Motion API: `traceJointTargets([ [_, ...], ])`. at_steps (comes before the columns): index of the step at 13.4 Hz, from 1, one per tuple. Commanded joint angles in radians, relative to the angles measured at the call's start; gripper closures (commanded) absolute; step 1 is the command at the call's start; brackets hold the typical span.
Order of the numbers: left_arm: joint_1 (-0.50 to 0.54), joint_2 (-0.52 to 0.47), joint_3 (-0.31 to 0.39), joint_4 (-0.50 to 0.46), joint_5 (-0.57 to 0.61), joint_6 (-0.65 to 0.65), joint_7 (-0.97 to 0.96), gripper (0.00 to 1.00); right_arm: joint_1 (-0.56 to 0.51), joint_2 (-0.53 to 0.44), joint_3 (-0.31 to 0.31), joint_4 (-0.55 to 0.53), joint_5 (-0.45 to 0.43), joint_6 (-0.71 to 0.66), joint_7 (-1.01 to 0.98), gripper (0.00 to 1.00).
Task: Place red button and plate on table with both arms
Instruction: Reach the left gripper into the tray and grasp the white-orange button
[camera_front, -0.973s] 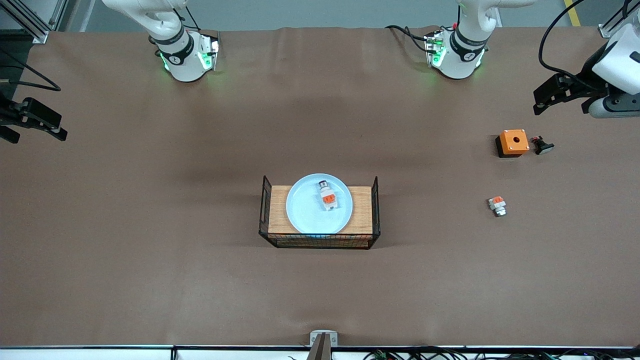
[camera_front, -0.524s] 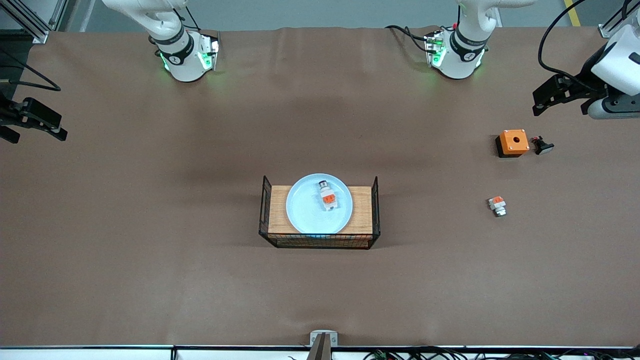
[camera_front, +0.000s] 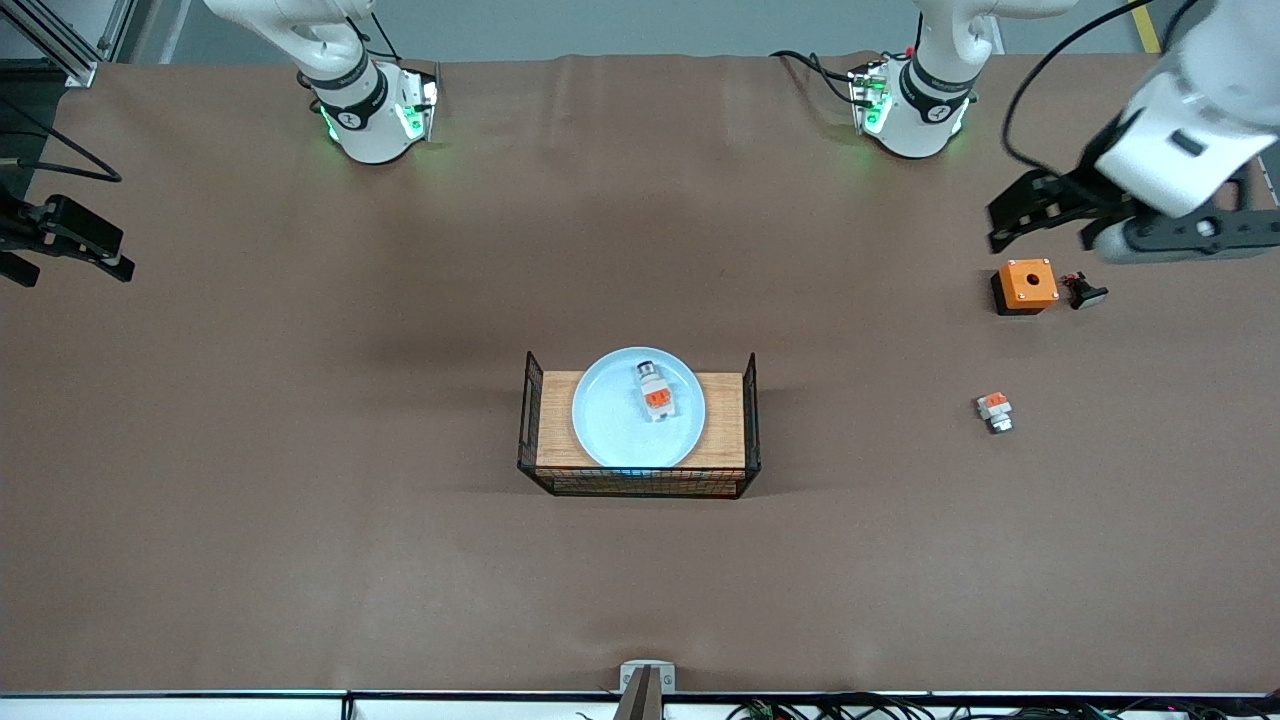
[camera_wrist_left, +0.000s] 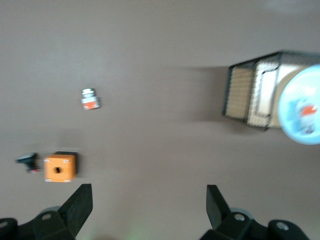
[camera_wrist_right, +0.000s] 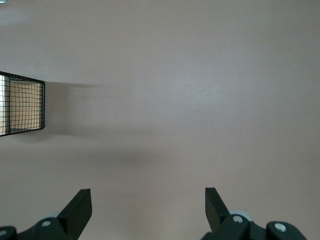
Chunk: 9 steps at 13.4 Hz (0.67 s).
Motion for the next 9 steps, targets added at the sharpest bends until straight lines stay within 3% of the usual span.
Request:
traceJointTargets([
  [1, -0.089, 0.132, -0.008, 0.117, -0.012, 0.067, -0.185, 0.0, 0.006, 0.013, -0.003, 0.03, -0.013, -0.015, 0.015, 0.0],
  [4, -0.171, 0.185, -0.004, 0.118, -0.052, 0.237, -0.435, 0.0, 0.012, 0.013, -0.003, 0.03, -0.013, -0.015, 0.015, 0.0],
  [9, -0.293, 0.32, 0.001, 0.118, -0.052, 0.461, -0.679, 0.01, 0.018, 0.014, 0.0, 0.028, -0.013, -0.01, 0.015, 0.0],
])
